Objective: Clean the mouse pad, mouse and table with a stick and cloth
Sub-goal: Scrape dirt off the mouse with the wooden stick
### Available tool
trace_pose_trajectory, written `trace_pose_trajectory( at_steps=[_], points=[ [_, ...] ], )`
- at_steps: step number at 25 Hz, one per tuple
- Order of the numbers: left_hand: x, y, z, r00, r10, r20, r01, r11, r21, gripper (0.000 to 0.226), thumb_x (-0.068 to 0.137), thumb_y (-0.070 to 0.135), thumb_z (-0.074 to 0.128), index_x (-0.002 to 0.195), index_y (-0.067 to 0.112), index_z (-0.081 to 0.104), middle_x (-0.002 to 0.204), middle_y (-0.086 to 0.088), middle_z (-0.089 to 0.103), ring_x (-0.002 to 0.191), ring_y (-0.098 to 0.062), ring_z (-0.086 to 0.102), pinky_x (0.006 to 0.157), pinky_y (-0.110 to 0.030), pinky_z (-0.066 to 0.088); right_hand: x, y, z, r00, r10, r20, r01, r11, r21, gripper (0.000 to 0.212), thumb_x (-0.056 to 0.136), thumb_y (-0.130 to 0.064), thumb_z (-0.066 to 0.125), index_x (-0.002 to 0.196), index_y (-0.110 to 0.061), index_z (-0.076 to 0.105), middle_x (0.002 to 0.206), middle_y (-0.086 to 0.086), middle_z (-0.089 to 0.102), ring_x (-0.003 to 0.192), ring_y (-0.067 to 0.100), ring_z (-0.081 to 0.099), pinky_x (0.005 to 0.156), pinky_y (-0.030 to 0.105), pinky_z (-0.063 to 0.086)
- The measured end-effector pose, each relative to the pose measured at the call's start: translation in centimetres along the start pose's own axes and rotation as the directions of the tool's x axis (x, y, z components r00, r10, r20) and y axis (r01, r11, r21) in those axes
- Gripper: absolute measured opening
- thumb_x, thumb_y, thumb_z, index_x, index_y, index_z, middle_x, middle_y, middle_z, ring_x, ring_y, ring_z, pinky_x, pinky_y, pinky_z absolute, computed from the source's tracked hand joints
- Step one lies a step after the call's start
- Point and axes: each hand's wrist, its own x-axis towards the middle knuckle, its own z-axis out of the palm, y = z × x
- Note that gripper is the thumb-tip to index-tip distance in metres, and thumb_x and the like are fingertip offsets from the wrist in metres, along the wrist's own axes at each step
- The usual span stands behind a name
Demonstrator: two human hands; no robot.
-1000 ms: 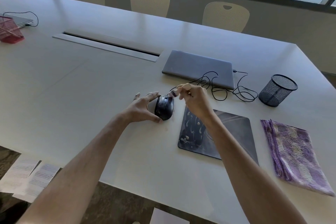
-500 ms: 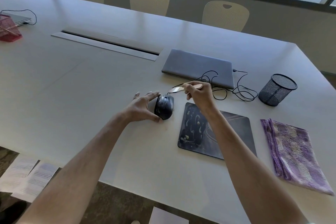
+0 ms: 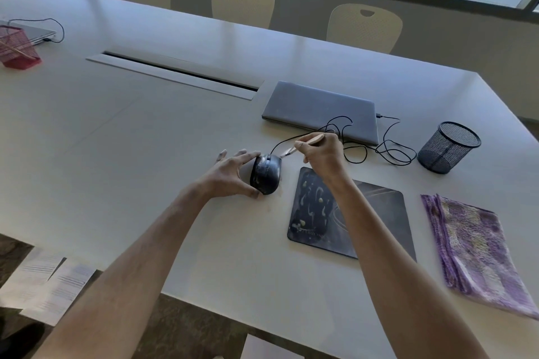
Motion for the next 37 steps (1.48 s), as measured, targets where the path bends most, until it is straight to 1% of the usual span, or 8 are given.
trace_pose_trajectory(
  at_steps=[3, 7, 10, 17, 27, 30, 34, 37],
  points=[
    [0.0, 0.1, 0.0, 1.000, 0.021, 0.002, -0.021, 1.000, 0.010, 0.113, 0.045, 0.062, 0.076, 0.146, 0.040, 0.031, 0.154, 0.001, 0.032, 0.148, -0.017, 0.005, 0.118, -0.041, -0.010, 0.0, -0.6, 0.3, 0.994, 0.026, 0.110, -0.038, 0.993, 0.107, 0.007, 0.080, -0.014, 0.078, 0.076, -0.016, 0.074, 0.058, 0.004, 0.065, 0.046, 0.014, 0.057, 0.058, 0.028, 0.047],
    [0.0, 0.1, -0.1, 0.999, 0.033, 0.008, -0.033, 0.999, -0.015, 0.109, 0.048, 0.057, 0.078, 0.145, 0.044, 0.030, 0.155, -0.001, 0.031, 0.143, -0.001, -0.002, 0.116, -0.037, -0.013, 0.0, -0.6, 0.2, 1.000, 0.014, 0.000, -0.014, 0.988, -0.153, 0.004, 0.082, -0.023, 0.076, 0.077, -0.023, 0.075, 0.064, -0.006, 0.068, 0.060, 0.014, 0.067, 0.063, 0.030, 0.053],
    [-0.1, 0.3, -0.1, 0.997, 0.073, 0.016, -0.073, 0.997, -0.026, 0.105, 0.051, 0.052, 0.079, 0.145, 0.044, 0.032, 0.152, 0.006, 0.036, 0.130, 0.017, 0.000, 0.110, -0.028, -0.014, -0.3, -1.0, 0.4, 0.997, 0.000, 0.083, 0.001, 1.000, -0.014, 0.011, 0.084, -0.024, 0.075, 0.074, -0.025, 0.072, 0.061, -0.006, 0.067, 0.052, 0.015, 0.063, 0.057, 0.026, 0.047],
    [-0.1, 0.8, -0.4, 0.992, 0.076, 0.097, -0.085, 0.992, 0.090, 0.101, 0.056, 0.059, 0.072, 0.146, 0.046, 0.028, 0.155, 0.015, 0.025, 0.146, -0.003, 0.004, 0.114, -0.042, -0.017, -1.0, -0.9, 1.1, 0.993, -0.106, -0.046, 0.086, 0.945, -0.316, 0.016, 0.087, -0.033, 0.068, 0.087, -0.020, 0.077, 0.089, 0.003, 0.077, 0.091, 0.025, 0.067, 0.073, 0.030, 0.045],
    [-0.2, 1.4, -0.7, 0.991, 0.038, 0.132, -0.052, 0.993, 0.104, 0.092, 0.050, 0.067, 0.063, 0.132, 0.069, 0.021, 0.150, 0.018, 0.021, 0.139, -0.001, 0.013, 0.114, -0.047, -0.015, -1.0, -0.7, 1.4, 0.998, -0.048, 0.029, 0.047, 0.999, 0.027, 0.012, 0.087, -0.026, 0.073, 0.075, -0.024, 0.072, 0.062, -0.006, 0.065, 0.046, 0.007, 0.057, 0.051, 0.026, 0.047],
    [-0.1, 1.5, -0.7, 0.993, 0.015, 0.117, -0.026, 0.996, 0.089, 0.094, 0.048, 0.065, 0.066, 0.133, 0.064, 0.026, 0.151, 0.017, 0.022, 0.140, -0.001, 0.011, 0.114, -0.048, -0.015, -0.9, -0.4, 1.3, 0.991, -0.124, -0.044, 0.111, 0.968, -0.226, 0.019, 0.088, -0.034, 0.068, 0.080, -0.019, 0.076, 0.070, -0.005, 0.071, 0.065, 0.013, 0.063, 0.063, 0.029, 0.047],
    [-0.2, 1.5, -0.7, 0.992, 0.020, 0.123, -0.030, 0.997, 0.072, 0.095, 0.046, 0.067, 0.065, 0.133, 0.065, 0.026, 0.150, 0.018, 0.022, 0.138, 0.000, 0.011, 0.114, -0.047, -0.016, -1.3, -0.8, 1.8, 0.994, -0.105, 0.019, 0.107, 0.989, -0.107, 0.021, 0.090, -0.035, 0.067, 0.078, -0.019, 0.073, 0.065, -0.011, 0.066, 0.058, 0.011, 0.061, 0.061, 0.029, 0.048],
    [-0.1, 1.4, -0.6, 0.993, 0.026, 0.116, -0.035, 0.997, 0.076, 0.095, 0.047, 0.067, 0.065, 0.135, 0.062, 0.028, 0.150, 0.019, 0.022, 0.139, 0.000, 0.011, 0.114, -0.046, -0.017, -1.3, -0.7, 1.9, 0.986, -0.159, -0.047, 0.137, 0.941, -0.310, 0.035, 0.092, -0.042, 0.061, 0.070, -0.016, 0.069, 0.066, -0.008, 0.066, 0.064, 0.014, 0.058, 0.062, 0.031, 0.041]
  ],
)
